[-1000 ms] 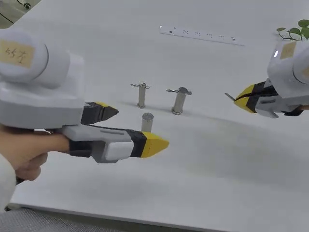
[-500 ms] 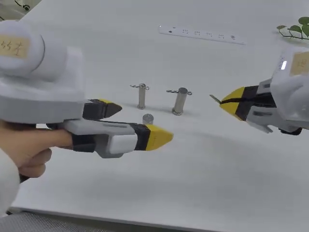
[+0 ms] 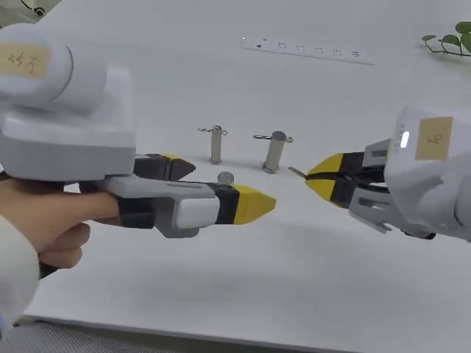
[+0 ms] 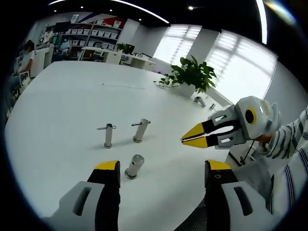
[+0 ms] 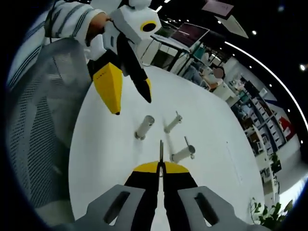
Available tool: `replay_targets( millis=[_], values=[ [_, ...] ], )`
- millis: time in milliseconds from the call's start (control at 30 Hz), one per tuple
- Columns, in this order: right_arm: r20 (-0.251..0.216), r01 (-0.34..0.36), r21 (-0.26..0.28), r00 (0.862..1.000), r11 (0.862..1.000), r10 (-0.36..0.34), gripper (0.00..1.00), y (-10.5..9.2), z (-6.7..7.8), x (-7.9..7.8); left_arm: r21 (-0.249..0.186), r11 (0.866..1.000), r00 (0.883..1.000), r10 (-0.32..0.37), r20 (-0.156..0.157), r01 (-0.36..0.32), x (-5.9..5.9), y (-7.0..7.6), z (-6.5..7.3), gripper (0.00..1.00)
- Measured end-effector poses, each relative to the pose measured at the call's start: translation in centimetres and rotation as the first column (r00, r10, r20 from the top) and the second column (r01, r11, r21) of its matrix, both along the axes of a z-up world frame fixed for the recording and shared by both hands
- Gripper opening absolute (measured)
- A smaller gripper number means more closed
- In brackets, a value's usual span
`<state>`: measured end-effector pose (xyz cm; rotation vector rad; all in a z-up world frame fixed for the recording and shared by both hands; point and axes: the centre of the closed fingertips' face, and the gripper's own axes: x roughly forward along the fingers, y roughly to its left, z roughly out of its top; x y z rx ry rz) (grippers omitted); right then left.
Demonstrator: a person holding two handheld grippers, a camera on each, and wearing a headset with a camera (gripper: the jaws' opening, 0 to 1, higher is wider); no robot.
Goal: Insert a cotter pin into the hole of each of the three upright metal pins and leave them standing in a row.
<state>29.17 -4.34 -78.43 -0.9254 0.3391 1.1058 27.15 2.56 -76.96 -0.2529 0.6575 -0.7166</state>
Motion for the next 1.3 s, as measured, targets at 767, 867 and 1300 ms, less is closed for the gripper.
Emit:
replay_targets(
  millis=[767, 867, 1300],
  values=[
    [-0.008, -0.058, 0.019, 0.998, 0.998, 0.058, 0.02, 2.0, -0.4, -2.6, -0.098, 0.993, 0.996, -0.071, -0.056, 0.065, -1.1, -2.4, 0.4, 0.32],
    [-0.008, -0.066, 0.018, 0.998, 0.998, 0.067, 0.02, 2.2, -0.4, -2.9, -0.097, 0.993, 0.995, -0.076, -0.062, 0.070, -1.2, -2.5, 0.3, 0.32],
    [0.004, -0.081, 0.039, 0.997, 0.996, 0.081, 0.02, 2.9, 0.1, -3.3, -0.160, 0.986, 0.987, -0.069, -0.144, 0.045, -1.7, -3.1, 0.2, 0.20]
  ],
)
